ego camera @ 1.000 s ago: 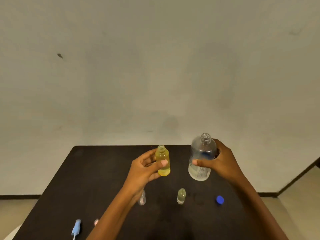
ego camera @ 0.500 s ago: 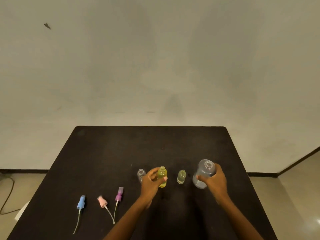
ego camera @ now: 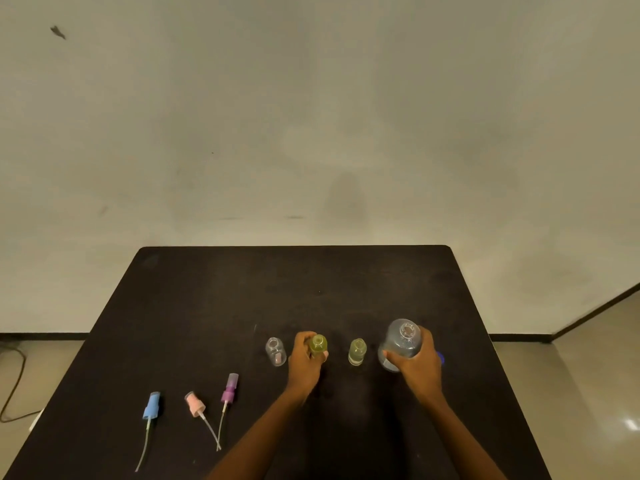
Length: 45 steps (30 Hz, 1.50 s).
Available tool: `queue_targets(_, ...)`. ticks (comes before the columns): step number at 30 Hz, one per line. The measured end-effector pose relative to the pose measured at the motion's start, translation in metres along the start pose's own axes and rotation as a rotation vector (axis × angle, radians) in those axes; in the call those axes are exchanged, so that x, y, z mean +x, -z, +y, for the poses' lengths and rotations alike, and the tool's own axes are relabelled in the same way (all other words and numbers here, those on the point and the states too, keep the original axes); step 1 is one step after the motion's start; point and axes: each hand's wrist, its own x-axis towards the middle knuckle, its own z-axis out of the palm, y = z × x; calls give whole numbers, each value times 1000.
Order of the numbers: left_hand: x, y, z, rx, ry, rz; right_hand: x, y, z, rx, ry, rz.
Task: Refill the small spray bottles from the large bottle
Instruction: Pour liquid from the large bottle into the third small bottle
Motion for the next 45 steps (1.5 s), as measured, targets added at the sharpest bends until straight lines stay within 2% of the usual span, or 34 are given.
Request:
queue_targets(7,-3,0,1,54,10,-45,2,-1,3,-13,5,-14)
queue_targets(11,-18,2,14,195,-56,-53,1,-1,3,-7,16,-15)
queue_targets(13,-27,5,22,298,-158,-49,2,0,3,-1,21,-15)
queue_targets(15,-35,14,28,396,-295,36,2,0,4,3,28,-18)
queue_targets(17,-39,26,32,490,-361,222,3,0,4,0,34,-19)
queue_targets(19,-36,40,33,524,-291,389,3,-1,5,0,37,-16)
queue_targets(22,-23,58,22,553,-95,380,4,-1,7,-6,31,-11)
queue_targets(24,-14,66,12,521,-15,289,4,-1,8,-7,29,-12)
queue_targets(27,-5,70,-3,507,-25,180,5,0,7,-6,31,-12)
queue_targets(35,-3,73,7,223,-75,226,0,3,-5,-34,55,-4)
queue_targets(40,-21,78,66,110,-276,163,2,14,-44,-1,162,-20)
queue_targets(45,-63,74,157,34,-547,102,-7,41,-124,44,342,-20)
